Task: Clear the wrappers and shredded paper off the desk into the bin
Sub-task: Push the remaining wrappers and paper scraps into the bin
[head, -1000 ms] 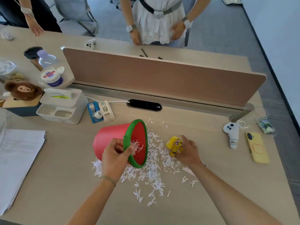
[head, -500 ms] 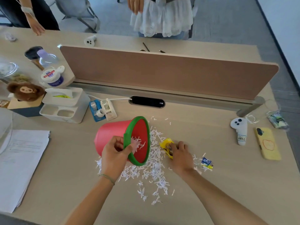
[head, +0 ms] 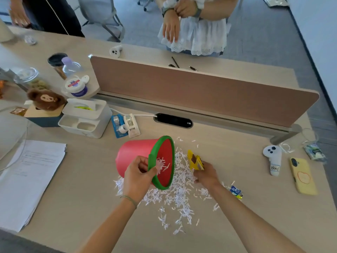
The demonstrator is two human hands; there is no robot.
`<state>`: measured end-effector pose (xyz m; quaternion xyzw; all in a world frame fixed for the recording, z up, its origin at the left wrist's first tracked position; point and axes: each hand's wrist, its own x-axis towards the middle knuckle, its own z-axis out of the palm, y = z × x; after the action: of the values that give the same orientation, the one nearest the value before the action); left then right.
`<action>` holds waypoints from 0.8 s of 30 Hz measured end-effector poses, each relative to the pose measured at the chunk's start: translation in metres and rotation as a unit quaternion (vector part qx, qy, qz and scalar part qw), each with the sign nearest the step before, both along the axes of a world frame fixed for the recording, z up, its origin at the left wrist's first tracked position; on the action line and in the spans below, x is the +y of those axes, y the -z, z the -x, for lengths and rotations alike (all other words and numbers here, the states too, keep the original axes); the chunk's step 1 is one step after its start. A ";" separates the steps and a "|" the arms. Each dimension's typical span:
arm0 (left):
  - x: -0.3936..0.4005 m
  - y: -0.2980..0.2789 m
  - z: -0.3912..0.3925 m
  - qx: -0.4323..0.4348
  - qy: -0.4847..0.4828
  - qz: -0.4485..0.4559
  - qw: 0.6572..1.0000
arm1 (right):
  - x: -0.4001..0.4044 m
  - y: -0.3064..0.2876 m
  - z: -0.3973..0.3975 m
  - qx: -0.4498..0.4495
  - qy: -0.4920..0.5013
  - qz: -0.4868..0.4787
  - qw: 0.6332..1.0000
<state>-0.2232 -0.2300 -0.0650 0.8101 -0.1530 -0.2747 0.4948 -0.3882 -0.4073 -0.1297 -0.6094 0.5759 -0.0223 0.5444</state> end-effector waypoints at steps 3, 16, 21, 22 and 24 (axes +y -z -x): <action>0.002 0.000 -0.001 0.008 -0.007 0.013 1.000 | 0.006 -0.028 -0.017 -0.094 0.011 -0.011 0.995; 0.015 0.000 -0.020 0.043 -0.035 0.047 0.997 | 0.045 -0.048 -0.101 -0.107 -0.145 -0.035 0.983; 0.015 0.000 -0.022 0.039 -0.039 0.041 0.998 | 0.046 -0.060 -0.106 -0.140 -0.217 -0.058 0.964; 0.015 0.000 -0.021 0.039 -0.038 0.038 0.998 | 0.043 -0.065 -0.104 -0.144 -0.220 -0.057 0.963; 0.015 0.000 -0.020 0.036 -0.032 0.031 0.998 | 0.032 -0.074 -0.092 -0.145 -0.194 -0.033 0.970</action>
<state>-0.2032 -0.2150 -0.0650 0.7884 -0.1169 -0.2831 0.5335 -0.2963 -0.3755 -0.0561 -0.6816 0.3614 0.0147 0.6361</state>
